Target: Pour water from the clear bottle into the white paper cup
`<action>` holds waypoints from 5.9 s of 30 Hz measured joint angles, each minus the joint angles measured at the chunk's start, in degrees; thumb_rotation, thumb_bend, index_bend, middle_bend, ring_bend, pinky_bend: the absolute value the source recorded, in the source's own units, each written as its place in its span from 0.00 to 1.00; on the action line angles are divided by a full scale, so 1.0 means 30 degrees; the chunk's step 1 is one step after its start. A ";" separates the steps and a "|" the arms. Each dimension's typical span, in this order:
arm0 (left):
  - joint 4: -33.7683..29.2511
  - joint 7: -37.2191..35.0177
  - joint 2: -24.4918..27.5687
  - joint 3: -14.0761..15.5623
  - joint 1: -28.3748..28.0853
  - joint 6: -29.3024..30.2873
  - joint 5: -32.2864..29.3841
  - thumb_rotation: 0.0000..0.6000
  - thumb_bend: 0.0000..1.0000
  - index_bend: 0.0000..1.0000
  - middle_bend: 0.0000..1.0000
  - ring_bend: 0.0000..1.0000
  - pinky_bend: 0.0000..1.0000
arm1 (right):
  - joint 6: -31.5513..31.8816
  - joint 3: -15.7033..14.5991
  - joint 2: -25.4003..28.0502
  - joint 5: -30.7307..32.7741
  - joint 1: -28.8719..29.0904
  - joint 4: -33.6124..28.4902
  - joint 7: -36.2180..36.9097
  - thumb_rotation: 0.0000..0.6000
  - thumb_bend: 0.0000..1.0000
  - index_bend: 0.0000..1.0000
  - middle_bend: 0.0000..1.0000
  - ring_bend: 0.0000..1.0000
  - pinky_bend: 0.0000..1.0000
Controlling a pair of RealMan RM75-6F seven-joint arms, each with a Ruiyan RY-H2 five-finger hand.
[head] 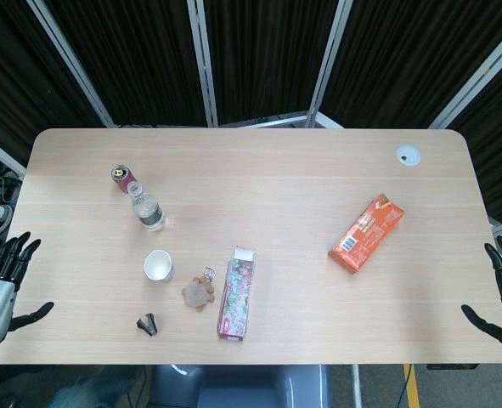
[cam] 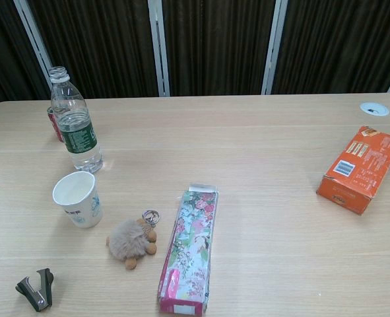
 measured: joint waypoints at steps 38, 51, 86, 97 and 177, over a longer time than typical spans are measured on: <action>1.2248 -1.1650 -0.7687 -0.4758 -0.8083 -1.1190 -0.6542 1.00 0.00 0.00 0.00 0.00 0.00 | -0.3646 0.0669 -0.0714 0.2830 0.1664 0.0322 -0.1644 1.00 0.00 0.00 0.00 0.00 0.00; 1.8237 -1.8843 -1.1082 -0.3820 -1.1107 -1.3573 -0.4070 1.00 0.00 0.00 0.00 0.00 0.00 | -0.4425 0.0876 -0.1328 0.4102 0.1958 0.0880 -0.2795 1.00 0.00 0.00 0.00 0.00 0.00; 2.6497 -2.8751 -1.6617 -0.2896 -1.4031 -1.5488 -0.3549 1.00 0.19 0.32 0.29 0.16 0.19 | -0.5489 0.0796 -0.1643 0.5031 0.2307 0.1718 -0.2229 1.00 0.00 0.00 0.00 0.00 0.00; 2.6341 -2.9574 -1.6566 -0.3118 -1.4200 -1.5536 -0.3880 1.00 0.44 0.53 0.49 0.34 0.35 | -0.5342 0.0742 -0.1651 0.4979 0.2278 0.1637 -0.2472 1.00 0.00 0.00 0.00 0.00 0.00; 1.6874 -0.5158 -0.8006 0.0948 -1.2688 -1.4445 -0.1903 1.00 0.41 0.53 0.50 0.35 0.36 | -0.4160 0.0732 -0.1224 0.4649 0.1725 0.0908 -0.2751 1.00 0.00 0.00 0.00 0.00 0.00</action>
